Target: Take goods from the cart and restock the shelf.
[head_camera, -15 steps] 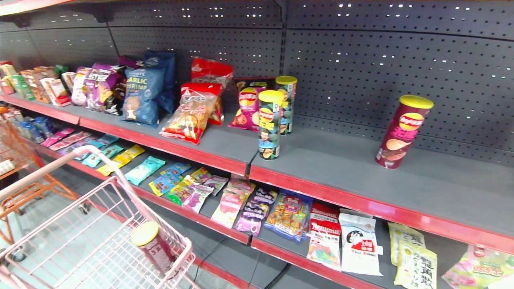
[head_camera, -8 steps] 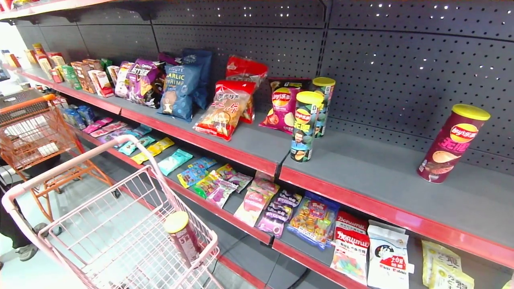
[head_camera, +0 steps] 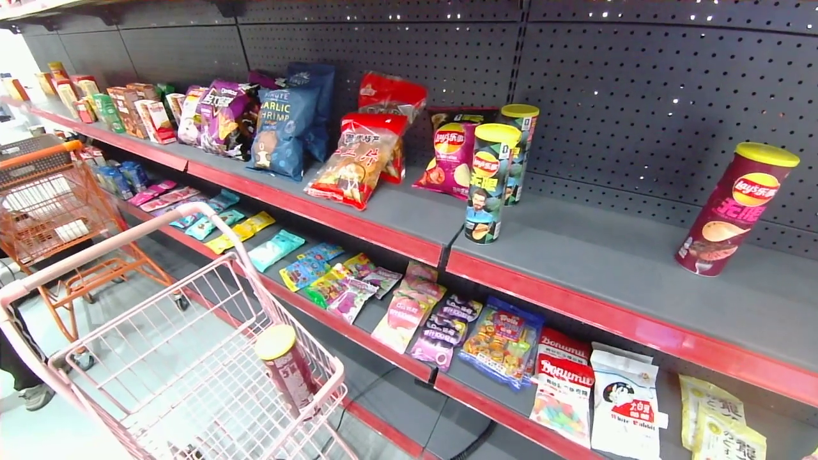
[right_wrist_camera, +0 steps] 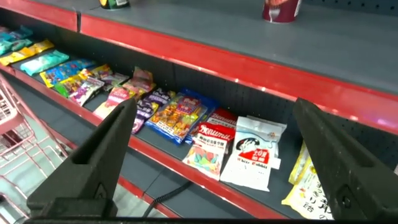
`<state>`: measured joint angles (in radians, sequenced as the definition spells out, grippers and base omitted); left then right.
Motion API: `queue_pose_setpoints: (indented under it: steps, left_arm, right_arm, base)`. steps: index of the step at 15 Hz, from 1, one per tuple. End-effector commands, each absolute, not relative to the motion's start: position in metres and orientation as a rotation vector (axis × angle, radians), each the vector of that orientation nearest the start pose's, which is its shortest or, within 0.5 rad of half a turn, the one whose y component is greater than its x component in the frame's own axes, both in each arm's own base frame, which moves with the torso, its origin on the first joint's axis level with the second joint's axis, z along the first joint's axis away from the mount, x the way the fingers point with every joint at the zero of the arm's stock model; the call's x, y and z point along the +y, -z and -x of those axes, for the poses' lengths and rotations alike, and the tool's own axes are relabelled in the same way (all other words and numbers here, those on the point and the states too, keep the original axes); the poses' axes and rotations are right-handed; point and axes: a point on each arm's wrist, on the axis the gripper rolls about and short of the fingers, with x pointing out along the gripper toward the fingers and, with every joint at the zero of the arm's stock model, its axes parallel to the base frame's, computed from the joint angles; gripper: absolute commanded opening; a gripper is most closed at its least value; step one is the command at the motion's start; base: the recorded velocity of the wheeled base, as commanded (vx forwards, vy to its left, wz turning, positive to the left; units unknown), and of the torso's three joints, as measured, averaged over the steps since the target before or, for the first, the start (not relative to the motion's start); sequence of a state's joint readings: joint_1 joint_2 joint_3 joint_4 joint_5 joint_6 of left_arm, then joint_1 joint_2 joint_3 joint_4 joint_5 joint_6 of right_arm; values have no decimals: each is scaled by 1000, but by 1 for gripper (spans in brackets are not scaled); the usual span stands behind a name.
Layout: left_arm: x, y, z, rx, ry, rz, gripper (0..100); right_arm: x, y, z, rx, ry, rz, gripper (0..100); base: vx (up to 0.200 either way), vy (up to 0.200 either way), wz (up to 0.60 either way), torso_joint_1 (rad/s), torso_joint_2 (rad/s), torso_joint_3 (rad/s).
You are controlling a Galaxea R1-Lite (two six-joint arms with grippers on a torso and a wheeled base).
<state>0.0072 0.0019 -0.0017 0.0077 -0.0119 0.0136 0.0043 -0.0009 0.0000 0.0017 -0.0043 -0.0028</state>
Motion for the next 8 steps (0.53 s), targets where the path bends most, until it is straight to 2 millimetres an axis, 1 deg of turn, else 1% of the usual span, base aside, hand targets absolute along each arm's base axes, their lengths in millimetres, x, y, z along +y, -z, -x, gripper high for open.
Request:
queue_pose_setpoints:
  steps: [1,8]
  left_arm:
    - [0,-76,23,6,5,-14,100]
    - [0,-76,23,6,5,-14,100]
  right_arm:
    - [0,-75,23,2,0,3,100]
    - [0,-75,23,2,0,3,100]
  base:
    - [0,0,0,-154,349,203]
    - [0,0,0,-151,376,221]
